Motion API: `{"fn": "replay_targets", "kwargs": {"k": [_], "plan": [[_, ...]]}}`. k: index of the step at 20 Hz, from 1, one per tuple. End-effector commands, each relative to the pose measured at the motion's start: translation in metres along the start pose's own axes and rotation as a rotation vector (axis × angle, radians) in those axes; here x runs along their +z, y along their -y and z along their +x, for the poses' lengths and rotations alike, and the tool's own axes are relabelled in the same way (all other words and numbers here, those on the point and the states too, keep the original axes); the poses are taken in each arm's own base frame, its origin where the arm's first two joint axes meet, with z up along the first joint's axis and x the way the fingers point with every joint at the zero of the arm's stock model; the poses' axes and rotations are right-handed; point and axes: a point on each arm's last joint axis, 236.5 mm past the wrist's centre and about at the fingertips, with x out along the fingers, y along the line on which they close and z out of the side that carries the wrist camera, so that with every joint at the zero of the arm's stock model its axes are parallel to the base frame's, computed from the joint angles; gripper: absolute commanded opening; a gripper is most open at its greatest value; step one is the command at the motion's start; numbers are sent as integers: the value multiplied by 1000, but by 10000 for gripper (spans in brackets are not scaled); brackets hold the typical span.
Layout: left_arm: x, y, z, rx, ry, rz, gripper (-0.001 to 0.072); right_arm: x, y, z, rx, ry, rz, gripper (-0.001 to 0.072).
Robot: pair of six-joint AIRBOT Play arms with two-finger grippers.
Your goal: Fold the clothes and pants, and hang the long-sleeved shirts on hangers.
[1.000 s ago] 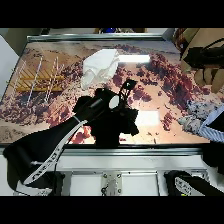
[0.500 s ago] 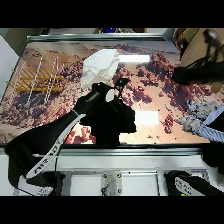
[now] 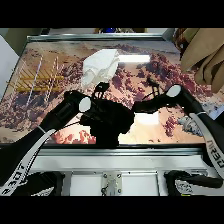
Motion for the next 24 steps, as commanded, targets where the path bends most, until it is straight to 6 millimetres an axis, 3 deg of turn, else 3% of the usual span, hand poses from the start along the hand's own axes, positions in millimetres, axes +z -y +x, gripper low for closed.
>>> {"fn": "replay_targets", "kwargs": {"k": [1, 3, 8, 9, 11, 12, 14, 15, 17, 20, 22, 24], "plan": [[-12, -5, -7, 1, 2, -7, 16, -25, -24, 58, 91, -106, -47, 705], [-11, -4, -11, -2, 14, -5, 16, -22, -25, 70, 76, -86, -59, 705], [-20, -6, -12, 5, -21, -4, 16, 6, -15, 68, 40, 23, -50, 699], [-22, -6, -12, 7, -32, -4, 16, 8, -14, 68, 35, 33, -51, 604], [-24, -6, -14, 8, -36, -3, 15, 12, -13, 68, 29, 49, -51, 180], [-22, -5, -18, 5, -22, 0, 16, 14, -13, 66, 28, 55, -54, 27], [-5, -2, -43, -10, 50, 0, 16, 26, -15, 47, 36, 94, -59, 28], [9, 0, -66, -25, 110, -7, 16, 38, -22, 23, 55, 125, -70, 27], [48, 11, -142, -78, 316, -8, 16, 62, -52, -49, 108, 193, -132, 26], [89, 66, -299, -297, 725, 31, 15, 80, -126, -190, 155, 385, -228, 25], [90, 100, -393, -401, 966, 103, 15, 75, -186, -285, 167, 601, -345, 25], [80, 128, -467, -484, 1159, 195, 15, 56, -243, -374, 206, 831, -423, 25]]}}
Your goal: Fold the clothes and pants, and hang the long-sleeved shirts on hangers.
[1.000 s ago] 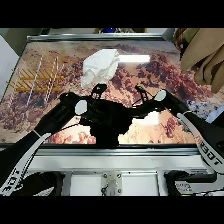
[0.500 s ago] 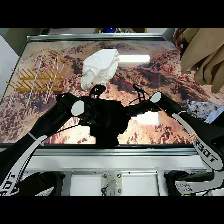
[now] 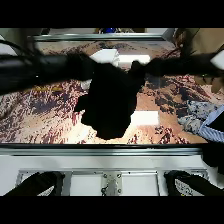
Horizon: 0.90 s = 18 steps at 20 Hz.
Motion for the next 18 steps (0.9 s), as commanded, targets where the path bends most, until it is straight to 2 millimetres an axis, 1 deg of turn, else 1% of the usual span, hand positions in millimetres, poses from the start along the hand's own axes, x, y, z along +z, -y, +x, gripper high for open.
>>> {"fn": "replay_targets", "kwargs": {"k": [1, 2, 3, 4, 5, 6, 7, 8, 9, 10, 11, 12, 13, 14, 15, 16, 17, 18], "plan": [[99, 88, -90, -211, 389, 111, 15, 72, -111, -127, 48, 339, -139, 25], [113, 101, -104, -242, 454, 143, 15, 85, -131, -155, 50, 430, -162, 25], [123, 107, -111, -252, 490, 166, 15, 94, -143, -177, 40, 501, -168, 25], [131, 109, -111, -248, 510, 179, 15, 100, -150, -195, 25, 559, -172, 25], [137, 102, -104, -208, 522, 200, 15, 104, -149, -206, -1, 597, -158, 25], [142, 89, -94, -154, 524, 219, 15, 106, -139, -212, -51, 615, -134, 25], [145, 69, -78, -89, 514, 207, 15, 107, -120, -212, -119, 616, -96, 25], [145, 45, -61, -27, 497, 175, 15, 107, -98, -210, -198, 601, -62, 25], [143, 14, -43, 33, 468, 120, 15, 103, -71, -204, -288, 565, -30, 25], [136, -16, -26, 80, 430, 55, 15, 96, -44, -195, -373, 508, -5, 25], [125, -42, -9, 107, 379, -7, 15, 86, -22, -183, -431, 434, 15, 25], [108, -63, 9, 108, 306, -83, 15, 71, -2, -166, -467, 341, 41, 25], [89, -77, 25, 100, 227, -138, 16, 54, 13, -148, -482, 247, 60, 25], [62, -91, 41, 111, 127, -155, 15, 33, 28, -128, -495, 146, 73, 25], [32, -107, 53, 148, 30, -167, 15, 10, 40, -108, -500, 62, 93, 25], [-7, -119, 66, 183, -79, -183, 15, -20, 52, -86, -504, -27, 114, 25], [-48, -131, 74, 224, -177, -184, 15, -52, 66, -68, -515, -112, 135, 25], [-88, -138, 78, 253, -263, -182, 15, -89, 77, -50, -516, -194, 161, 25]]}}
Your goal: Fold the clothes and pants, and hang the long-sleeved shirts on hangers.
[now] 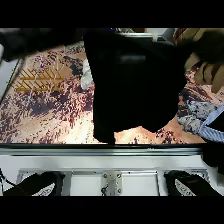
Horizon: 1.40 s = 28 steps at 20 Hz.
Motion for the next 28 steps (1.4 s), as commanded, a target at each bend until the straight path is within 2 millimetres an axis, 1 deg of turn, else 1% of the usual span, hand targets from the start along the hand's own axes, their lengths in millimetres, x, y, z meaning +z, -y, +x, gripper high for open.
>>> {"fn": "replay_targets", "kwargs": {"k": [1, 2, 3, 4, 5, 6, 7, 8, 9, 10, 11, 13, 14, 16, 18, 19, 21, 22, 23, 24, 25, 26, 27, 28], "plan": [[-137, -49, 29, 114, -344, -21, 15, -118, 32, 69, -78, -309, 30, 26], [-179, -57, 31, 127, -428, -33, 16, -155, 41, 85, -94, -381, 62, 26], [-224, -66, 30, 145, -522, -38, 16, -186, 49, 98, -104, -445, 83, 26], [-265, -73, 26, 159, -605, -38, 15, -218, 56, 107, -112, -513, 103, 27], [-302, -80, 22, 170, -674, -35, 15, -242, 60, 113, -115, -563, 124, 28], [-331, -84, 17, 182, -726, -38, 16, -260, 64, 117, -119, -596, 140, 30], [-353, -90, 14, 195, -761, -46, 15, -271, 67, 119, -122, -616, 150, 36], [-367, -94, 11, 206, -788, -50, 16, -275, 68, 119, -122, -624, 145, 103], [-374, -97, 9, 214, -804, -57, 16, -272, 67, 118, -117, -619, 137, 358], [-376, -99, 8, 218, -812, -62, 16, -266, 64, 116, -102, -603, 107, 654], [-375, -101, 8, 222, -809, -69, 15, -258, 61, 112, -85, -583, 76, 707], [-366, -104, 9, 229, -791, -84, 16, -247, 55, 103, -63, -544, 35, 703], [-361, -106, 10, 232, -782, -89, 15, -245, 52, 99, -49, -531, 0, 701], [-357, -108, 11, 236, -770, -98, 16, -250, 48, 94, -48, -518, -65, 699], [-356, -108, 11, 236, -769, -96, 16, -249, 55, 98, -98, -493, -152, 698], [-357, -108, 11, 236, -771, -96, 15, -242, 51, 102, -97, -456, -178, 698], [-357, -108, 11, 236, -770, -96, 16, -230, 37, 110, -61, -386, -206, 697], [-357, -108, 11, 236, -771, -96, 15, -231, 32, 113, -52, -387, -218, 697], [-357, -108, 11, 236, -772, -97, 16, -238, 29, 114, -46, -415, -239, 697], [-357, -108, 11, 236, -772, -97, 15, -246, 25, 113, -31, -442, -287, 697], [-357, -108, 11, 236, -771, -97, 16, -253, 16, 111, -3, -457, -349, 689], [-357, -108, 11, 236, -771, -97, 16, -259, 4, 109, 27, -466, -400, 602], [-357, -108, 11, 236, -771, -96, 15, -266, -7, 108, 56, -475, -470, 483], [-357, -108, 11, 236, -771, -96, 15, -273, -15, 107, 70, -482, -530, 435]]}}
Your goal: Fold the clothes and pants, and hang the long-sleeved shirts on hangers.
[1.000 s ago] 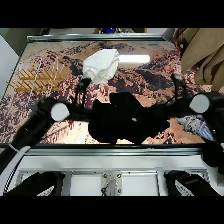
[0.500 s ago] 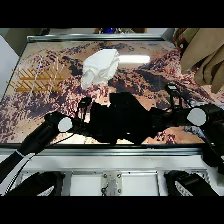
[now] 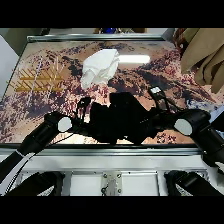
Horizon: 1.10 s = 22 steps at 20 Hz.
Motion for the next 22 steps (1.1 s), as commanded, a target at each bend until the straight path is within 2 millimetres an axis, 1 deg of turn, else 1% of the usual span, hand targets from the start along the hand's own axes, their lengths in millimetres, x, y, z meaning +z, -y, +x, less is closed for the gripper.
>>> {"fn": "replay_targets", "kwargs": {"k": [1, 2, 3, 5, 6, 7, 8, 11, 13, 14, 15, 17, 18, 19, 20, 21, 22], "plan": [[0, 0, 0, 0, 1, -1, 16, -8, -32, 6, 6, -21, -217, 435], [0, 0, 0, 0, 1, -1, 16, -10, -34, 9, -13, -31, -231, 434], [0, 0, 0, 0, 1, -1, 16, -12, -32, 13, -43, -45, -193, 434], [0, 0, 0, 0, 1, -1, 16, -24, -23, 25, -99, -113, -132, 435], [0, 0, 0, 0, 1, -1, 16, -31, -22, 31, -109, -151, -115, 453], [0, 0, 0, 0, 2, -1, 16, -37, -22, 37, -115, -187, -108, 562], [0, 0, 0, 0, 1, -1, 16, -41, -22, 43, -117, -210, -106, 647], [0, 0, 0, 0, 1, -1, 15, -43, -21, 55, -128, -231, -70, 650], [0, 0, 0, 0, 1, -1, 16, -36, -24, 60, -120, -197, -38, 645], [0, 0, 0, 0, 1, -1, 16, -31, -26, 61, -115, -178, -30, 517], [0, 0, 0, 0, 1, -1, 16, -28, -26, 61, -111, -166, -31, 296], [0, 0, 0, 0, 1, 0, 16, -26, -25, 60, -115, -155, -34, 107], [1, -1, -1, 1, 3, -1, 16, -23, -22, 58, -126, -146, -46, 28], [5, 0, -6, -4, 18, -6, 16, -16, -16, 52, -141, -130, -63, 27], [14, 2, -20, -12, 46, -6, 15, -4, -4, 36, -170, -111, -70, 27], [28, 6, -43, -25, 89, -9, 15, 11, 8, 13, -194, -92, -62, 27], [47, 13, -77, -47, 165, -9, 16, 28, 22, -19, -213, -69, -22, 27]]}}
